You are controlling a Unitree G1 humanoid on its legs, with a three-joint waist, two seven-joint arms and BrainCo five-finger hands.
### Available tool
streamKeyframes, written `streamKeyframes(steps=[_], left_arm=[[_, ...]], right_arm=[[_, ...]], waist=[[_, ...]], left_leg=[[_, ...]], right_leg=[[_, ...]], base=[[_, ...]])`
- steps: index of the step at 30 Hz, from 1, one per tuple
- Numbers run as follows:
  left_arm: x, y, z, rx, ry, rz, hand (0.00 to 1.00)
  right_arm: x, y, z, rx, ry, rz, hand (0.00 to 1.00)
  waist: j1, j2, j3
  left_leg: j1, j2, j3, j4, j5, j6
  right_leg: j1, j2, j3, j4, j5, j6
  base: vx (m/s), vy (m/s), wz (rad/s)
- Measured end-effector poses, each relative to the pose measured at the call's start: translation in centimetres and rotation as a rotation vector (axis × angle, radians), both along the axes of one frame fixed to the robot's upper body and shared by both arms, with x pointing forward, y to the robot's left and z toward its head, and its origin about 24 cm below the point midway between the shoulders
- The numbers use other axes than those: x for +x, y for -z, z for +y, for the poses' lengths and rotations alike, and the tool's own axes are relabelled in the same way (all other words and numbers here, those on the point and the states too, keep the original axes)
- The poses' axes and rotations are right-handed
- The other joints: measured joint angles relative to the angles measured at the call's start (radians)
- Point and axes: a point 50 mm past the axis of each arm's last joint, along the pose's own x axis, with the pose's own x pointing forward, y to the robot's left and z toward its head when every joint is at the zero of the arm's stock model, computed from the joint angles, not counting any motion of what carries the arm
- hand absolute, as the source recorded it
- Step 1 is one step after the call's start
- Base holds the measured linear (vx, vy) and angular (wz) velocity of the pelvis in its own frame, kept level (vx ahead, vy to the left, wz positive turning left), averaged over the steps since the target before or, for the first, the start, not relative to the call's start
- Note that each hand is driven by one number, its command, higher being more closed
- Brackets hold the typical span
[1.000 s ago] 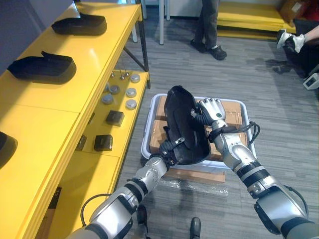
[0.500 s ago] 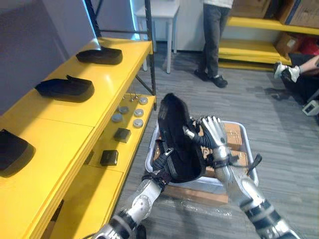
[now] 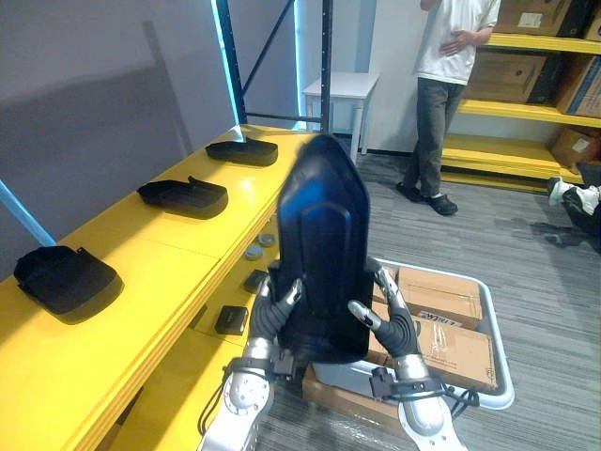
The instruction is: Walk over and take plastic housings, then place them on the shelf
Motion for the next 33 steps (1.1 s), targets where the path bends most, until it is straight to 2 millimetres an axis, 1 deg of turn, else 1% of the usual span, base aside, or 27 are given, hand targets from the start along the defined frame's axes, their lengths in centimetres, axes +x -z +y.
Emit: streamKeyframes(steps=[3,7,8,9,10,11,12,13,14,15,16,17,18,19,20,21,22,23,24,25,26,27,28,29,30,31,33], left_arm=[[-1.1,1.3,1.4,0.089,-0.127,0.034,1.00],[-1.3,1.4,4.1,0.186,-0.316,0.016,1.00],[-1.2,1.3,4.3,0.185,-0.332,0.008,1.00],[-1.0,0.9,4.4,0.187,-0.354,-0.012,1.00],[-0.8,0.6,4.6,0.184,-0.383,-0.030,1.00],[-0.9,0.4,5.3,0.177,-0.445,-0.041,1.00],[-1.0,0.1,6.0,0.172,-0.489,-0.052,1.00],[-1.5,-1.0,7.2,0.167,-0.558,-0.097,1.00],[-1.7,-1.6,7.7,0.167,-0.578,-0.124,1.00],[-1.8,-2.5,7.8,0.156,-0.590,-0.162,1.00],[-1.7,-3.1,7.6,0.137,-0.585,-0.194,1.00],[-1.6,-3.5,7.5,0.127,-0.580,-0.214,1.00],[-1.5,-4.5,7.5,0.113,-0.569,-0.261,1.00],[-1.4,-5.6,7.8,0.104,-0.574,-0.316,1.00],[-1.4,-5.9,7.9,0.095,-0.575,-0.335,1.00],[-1.4,-6.4,7.8,0.067,-0.568,-0.358,1.00],[-1.4,-6.5,7.5,0.037,-0.544,-0.374,1.00],[-1.4,-6.6,7.3,0.018,-0.526,-0.379,1.00],[-1.2,-6.9,6.7,-0.032,-0.474,-0.389,1.00],[-1.1,-7.1,6.1,-0.083,-0.423,-0.400,1.00],[-1.2,-7.2,5.9,-0.106,-0.403,-0.404,1.00],[-1.5,-7.5,5.8,-0.146,-0.374,-0.412,1.00],[-1.7,-7.8,5.8,-0.178,-0.353,-0.426,1.00],[-2.2,-8.0,5.7,-0.242,-0.329,-0.434,1.00],[-2.5,-8.4,5.6,-0.276,-0.304,-0.453,1.00],[-2.9,-9.1,5.6,-0.317,-0.274,-0.495,1.00],[-3.1,-9.4,5.6,-0.356,-0.251,-0.516,1.00]], right_arm=[[-1.2,1.3,-0.3,0.088,-0.011,0.084,0.00],[-1.2,1.2,-0.5,0.163,-0.028,0.082,0.00],[-1.1,1.1,-0.6,0.172,-0.025,0.074,0.00],[-1.1,1.0,-0.9,0.182,-0.013,0.064,0.00],[-0.9,0.9,-1.2,0.186,-0.004,0.056,0.00],[-0.2,0.6,-1.1,0.176,-0.008,0.037,0.00],[0.3,0.2,-1.0,0.176,-0.013,0.016,0.00],[0.9,-0.6,-0.6,0.179,-0.034,-0.027,0.00],[1.1,-1.0,-0.6,0.185,-0.032,-0.043,0.00],[1.2,-1.2,-0.9,0.191,-0.014,-0.057,0.00],[1.3,-1.1,-1.7,0.184,0.020,-0.058,0.00],[1.3,-1.1,-2.1,0.181,0.038,-0.060,0.00],[1.5,-1.2,-2.6,0.185,0.065,-0.069,0.00],[1.7,-1.6,-2.6,0.190,0.079,-0.089,0.00],[1.8,-1.8,-2.6,0.194,0.082,-0.097,0.00],[2.0,-2.0,-2.6,0.198,0.085,-0.108,0.00],[2.0,-2.2,-2.8,0.199,0.100,-0.117,0.00],[2.1,-2.2,-3.1,0.199,0.114,-0.121,0.00],[2.1,-2.2,-3.9,0.197,0.153,-0.126,0.00],[2.0,-2.2,-4.8,0.186,0.193,-0.130,0.00],[2.0,-2.2,-5.1,0.180,0.210,-0.132,0.00],[2.0,-2.2,-5.4,0.171,0.226,-0.135,0.00],[2.0,-2.3,-5.5,0.165,0.230,-0.136,0.00],[1.9,-2.1,-5.8,0.148,0.239,-0.132,0.00],[1.9,-2.1,-6.0,0.141,0.246,-0.131,0.00],[1.9,-2.1,-6.2,0.138,0.251,-0.132,0.00],[1.8,-2.2,-6.4,0.137,0.256,-0.135,0.00]], waist=[[0.001,0.000,-0.009],[0.002,-0.002,-0.011],[0.000,-0.001,-0.011],[-0.001,-0.001,-0.011],[0.004,0.000,-0.011],[0.010,0.000,-0.011],[0.015,0.002,-0.012],[0.043,-0.012,-0.006],[0.052,-0.028,-0.001],[0.049,-0.027,-0.004],[0.037,-0.028,-0.005],[0.029,-0.027,-0.005],[0.023,-0.031,-0.001],[0.012,-0.035,0.004],[0.006,-0.037,0.005],[0.005,-0.034,0.010],[0.001,-0.036,0.010],[0.000,-0.035,0.011],[-0.006,-0.038,0.010],[-0.014,-0.045,0.011],[-0.015,-0.051,0.015],[-0.011,-0.070,0.016],[-0.007,-0.083,0.021],[-0.002,-0.063,0.021],[0.004,-0.051,0.017],[0.005,-0.044,0.015],[0.004,-0.048,0.018]], left_leg=[[0.000,0.002,0.001,0.000,-0.002,-0.001],[-0.042,-0.005,0.001,0.037,-0.015,0.007],[-0.067,-0.001,0.043,0.064,-0.037,0.036],[-0.104,0.019,0.147,0.125,-0.072,0.060],[-0.130,0.054,0.286,0.190,-0.098,0.087],[-0.140,0.114,0.486,0.274,-0.118,0.116],[-0.139,0.134,0.564,0.317,-0.129,0.120],[-0.147,0.106,0.566,0.366,-0.179,0.118],[-0.151,0.087,0.566,0.389,-0.204,0.120],[-0.152,0.053,0.529,0.407,-0.233,0.131],[-0.143,-0.009,0.442,0.409,-0.251,0.155],[-0.129,-0.040,0.397,0.397,-0.254,0.161],[-0.098,-0.079,0.318,0.364,-0.250,0.172],[-0.085,-0.101,0.236,0.344,-0.241,0.189],[-0.073,-0.107,0.201,0.328,-0.234,0.192],[-0.041,-0.120,0.139,0.298,-0.221,0.186],[-0.012,-0.135,0.084,0.277,-0.216,0.181],[0.000,-0.143,0.057,0.267,-0.213,0.178],[0.005,-0.155,0.002,0.263,-0.213,0.176],[0.009,-0.174,-0.050,0.262,-0.215,0.167],[0.017,-0.183,-0.068,0.262,-0.218,0.162],[0.022,-0.204,-0.084,0.267,-0.225,0.152],[0.021,-0.217,-0.100,0.280,-0.241,0.132],[0.002,-0.190,-0.115,0.305,-0.262,0.100],[-0.011,-0.168,-0.119,0.316,-0.271,0.090],[-0.023,-0.141,-0.137,0.316,-0.271,0.088],[-0.037,-0.129,-0.182,0.306,-0.266,0.072]], right_leg=[[0.000,0.001,-0.001,-0.002,-0.001,0.000],[0.004,-0.009,-0.037,0.014,-0.006,0.003],[0.004,-0.014,-0.060,0.017,-0.007,0.005],[0.009,-0.020,-0.101,0.020,-0.010,0.008],[0.018,-0.033,-0.133,0.022,-0.015,0.015],[0.028,-0.054,-0.169,0.040,-0.033,0.027],[0.037,-0.070,-0.194,0.055,-0.050,0.042],[0.059,-0.115,-0.230,0.081,-0.082,0.068],[0.073,-0.145,-0.259,0.102,-0.089,0.079],[0.087,-0.191,-0.303,0.199,-0.091,0.097],[0.072,-0.282,-0.334,0.422,-0.089,0.071],[0.049,-0.321,-0.310,0.551,-0.060,0.005],[-0.013,-0.353,-0.183,0.748,0.025,-0.106],[-0.096,-0.299,-0.035,0.875,-0.031,-0.054],[-0.126,-0.263,0.016,0.898,-0.068,-0.040],[-0.166,-0.194,0.095,0.864,-0.122,-0.029],[-0.184,-0.142,0.166,0.772,-0.164,-0.027],[-0.196,-0.115,0.205,0.711,-0.176,-0.022],[-0.212,-0.070,0.282,0.585,-0.185,-0.014],[-0.216,-0.052,0.329,0.472,-0.178,-0.011],[-0.211,-0.055,0.333,0.421,-0.162,-0.014],[-0.209,-0.072,0.326,0.353,-0.087,-0.027],[-0.193,-0.088,0.314,0.328,-0.082,0.007],[-0.154,-0.064,0.274,0.264,-0.074,-0.004],[-0.133,-0.042,0.250,0.220,-0.057,-0.014],[-0.102,-0.011,0.211,0.168,-0.039,-0.030],[-0.080,0.008,0.158,0.132,-0.033,-0.039]], base=[[0.00,0.000,0.00],[0.01,0.006,0.19],[-0.03,0.025,0.84],[-0.01,0.010,1.06],[0.10,0.079,1.25],[0.15,0.101,1.09],[0.24,0.225,0.85],[0.21,0.197,0.65],[0.22,0.203,0.89],[0.24,0.180,1.65],[0.23,0.190,1.99],[0.33,0.294,2.33],[0.27,0.206,2.24],[0.33,0.134,2.12],[0.30,-0.019,1.86],[0.36,-0.039,1.58],[0.29,-0.040,1.48],[0.25,-0.076,1.49],[0.20,-0.138,1.56],[0.18,-0.164,1.51],[0.17,-0.208,1.14],[0.13,-0.184,0.70],[0.14,-0.257,0.70],[0.11,-0.239,0.59],[0.16,-0.298,0.63],[0.11,-0.185,0.51],[0.09,-0.173,0.68]])
